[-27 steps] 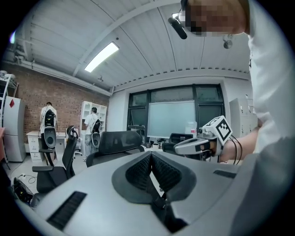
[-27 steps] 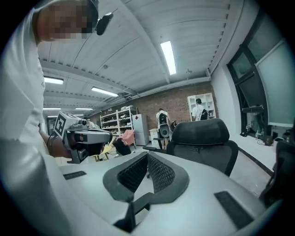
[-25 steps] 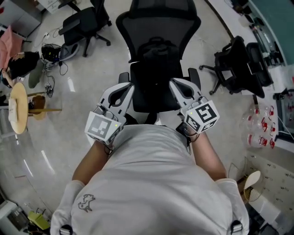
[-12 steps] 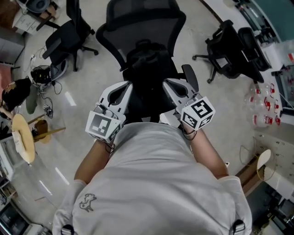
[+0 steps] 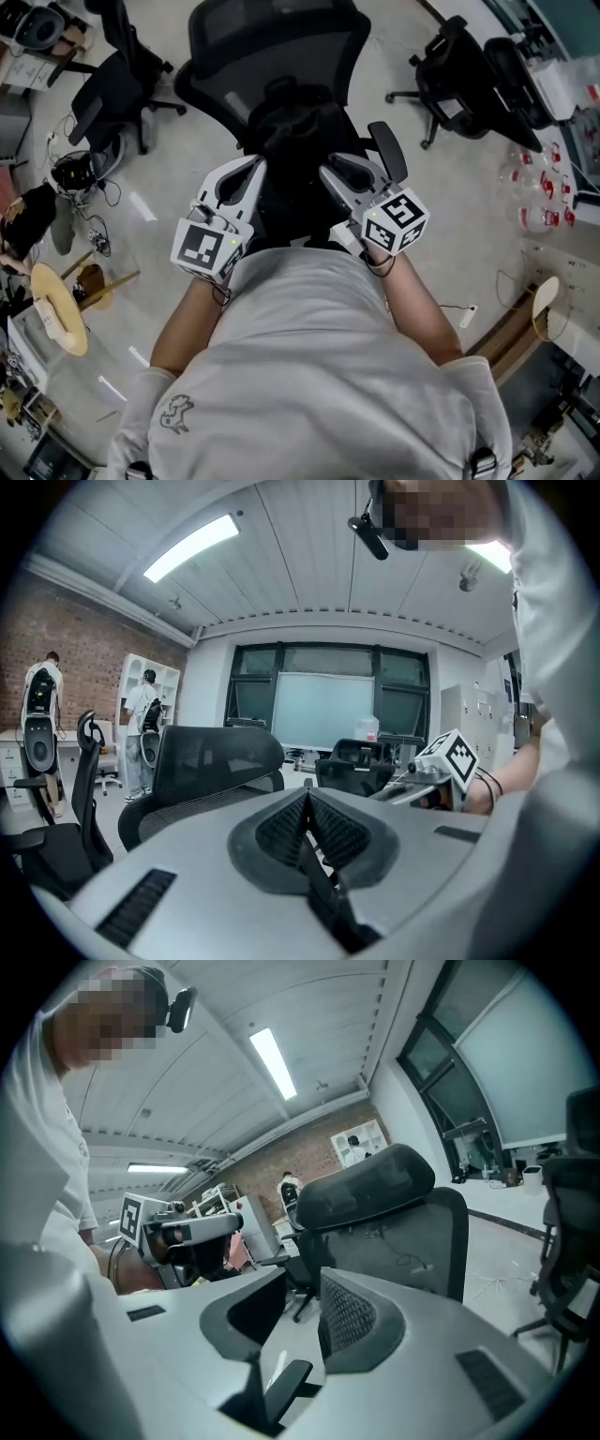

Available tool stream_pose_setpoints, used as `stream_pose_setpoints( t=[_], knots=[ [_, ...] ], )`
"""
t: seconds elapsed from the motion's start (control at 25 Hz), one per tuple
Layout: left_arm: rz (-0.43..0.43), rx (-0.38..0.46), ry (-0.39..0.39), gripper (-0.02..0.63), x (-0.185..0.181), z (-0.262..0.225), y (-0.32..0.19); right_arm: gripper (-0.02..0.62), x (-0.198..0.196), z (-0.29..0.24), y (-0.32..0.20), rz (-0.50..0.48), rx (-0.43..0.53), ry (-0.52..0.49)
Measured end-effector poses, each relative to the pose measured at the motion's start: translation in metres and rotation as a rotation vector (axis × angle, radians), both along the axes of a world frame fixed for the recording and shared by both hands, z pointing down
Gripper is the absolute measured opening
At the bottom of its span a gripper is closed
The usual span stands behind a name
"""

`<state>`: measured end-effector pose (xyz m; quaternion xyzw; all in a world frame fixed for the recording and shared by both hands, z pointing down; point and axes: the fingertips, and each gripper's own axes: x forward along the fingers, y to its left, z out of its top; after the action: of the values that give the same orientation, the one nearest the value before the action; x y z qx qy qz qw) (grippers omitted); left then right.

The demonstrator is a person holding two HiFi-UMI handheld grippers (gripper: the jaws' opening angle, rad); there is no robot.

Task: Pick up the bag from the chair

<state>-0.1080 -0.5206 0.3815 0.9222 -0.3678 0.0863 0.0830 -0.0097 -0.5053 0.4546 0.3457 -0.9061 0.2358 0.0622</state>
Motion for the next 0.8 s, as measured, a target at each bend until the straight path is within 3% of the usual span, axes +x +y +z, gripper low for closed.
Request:
stream_pose_setpoints(
  t=[0.08, 0.28, 0.52, 0.8],
  knots=[
    [0.007, -0.01, -0.005, 0.012, -0.001, 0.006, -0.009, 0.129, -0.002, 0.013, -0.009, 0.004, -0.033, -0.026],
    [0.025, -0.055, -0.025, 0.012, -0.004, 0.03, -0.024, 0.167, -0.001, 0.048, -0.027, 0.037, -0.119, -0.111],
    [0.037, -0.111, -0.046, 0.012, -0.004, 0.056, -0.04, 0.179, -0.007, 0.097, -0.042, 0.044, -0.251, -0.195],
    [0.034, -0.135, -0.075, 0.012, -0.007, 0.073, -0.057, 0.189, -0.015, 0.125, -0.069, 0.065, -0.288, -0.273]
  ],
)
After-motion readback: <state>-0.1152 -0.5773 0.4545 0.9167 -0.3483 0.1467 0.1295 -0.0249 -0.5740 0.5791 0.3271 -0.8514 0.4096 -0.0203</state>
